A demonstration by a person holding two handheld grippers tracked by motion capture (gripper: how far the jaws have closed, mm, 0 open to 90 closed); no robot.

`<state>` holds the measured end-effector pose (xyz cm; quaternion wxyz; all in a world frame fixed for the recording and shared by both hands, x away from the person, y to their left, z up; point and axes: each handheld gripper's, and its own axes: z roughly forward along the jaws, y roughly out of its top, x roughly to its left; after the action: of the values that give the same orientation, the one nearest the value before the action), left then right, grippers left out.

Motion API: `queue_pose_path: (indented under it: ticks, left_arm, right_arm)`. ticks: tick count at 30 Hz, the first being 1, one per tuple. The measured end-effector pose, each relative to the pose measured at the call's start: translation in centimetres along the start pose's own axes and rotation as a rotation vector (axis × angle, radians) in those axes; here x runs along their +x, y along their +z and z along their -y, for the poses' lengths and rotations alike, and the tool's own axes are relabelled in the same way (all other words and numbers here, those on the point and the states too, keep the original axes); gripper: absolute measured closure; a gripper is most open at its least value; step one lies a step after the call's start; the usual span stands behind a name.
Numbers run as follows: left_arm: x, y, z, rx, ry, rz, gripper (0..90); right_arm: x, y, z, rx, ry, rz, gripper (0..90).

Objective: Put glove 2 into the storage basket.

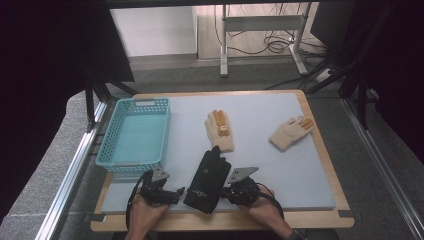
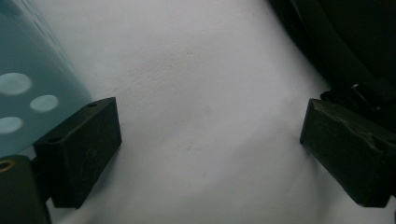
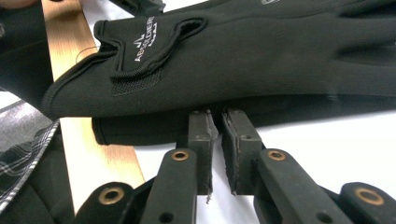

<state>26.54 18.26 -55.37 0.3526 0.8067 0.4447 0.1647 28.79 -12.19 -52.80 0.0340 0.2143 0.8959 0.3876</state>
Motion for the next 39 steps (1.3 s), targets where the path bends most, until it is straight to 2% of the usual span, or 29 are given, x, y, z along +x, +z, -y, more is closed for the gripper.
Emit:
queue_pose_path:
  ticks: [2,5,9,13,18,22,24,27,29,33,39]
  left_arm:
    - [0.0,0.0,0.1,-0.002,0.004,-0.001,5.0]
    - [0.0,0.0,0.2,-0.011,-0.005,-0.004,5.2]
    - [-0.1,0.0,0.2,-0.018,-0.009,-0.010,5.1]
    - [-0.1,0.1,0.4,-0.033,-0.004,-0.006,5.0]
    - [0.0,0.1,0.4,-0.041,-0.001,0.001,4.7]
    - [0.0,0.1,0.2,-0.029,-0.006,-0.001,4.8]
    - [-0.1,0.0,0.0,-0.013,0.000,0.002,5.9]
    - [-0.5,-0.3,-0.4,-0.016,-0.011,0.057,9.0]
    - [-1.0,-0.6,-0.8,-0.015,-0.003,0.058,9.0]
    - [-1.9,-1.1,-2.1,0.001,0.003,0.053,7.8]
    - [-3.4,-1.3,-4.9,0.015,0.005,0.092,4.1]
  right_arm:
    - [-0.5,-0.9,0.2,-0.013,0.009,0.023,77.0]
    - [-1.9,-2.4,0.7,-0.029,0.033,0.082,71.2]
    - [-4.3,-4.4,1.8,-0.036,0.072,0.213,60.3]
    - [-7.1,-6.0,3.4,-0.044,0.156,0.311,47.3]
    - [-9.6,-6.8,5.0,-0.031,0.197,0.401,35.7]
    - [-10.3,-6.9,5.5,-0.063,0.211,0.400,32.6]
    - [-10.1,-6.7,5.5,-0.048,0.186,0.413,30.6]
    - [-10.2,-6.7,5.5,-0.050,0.193,0.413,28.3]
    - [-10.1,-6.6,5.5,-0.046,0.189,0.414,28.2]
    - [-10.1,-6.6,5.5,-0.047,0.188,0.414,28.1]
    - [-10.2,-6.6,5.5,-0.048,0.188,0.408,27.0]
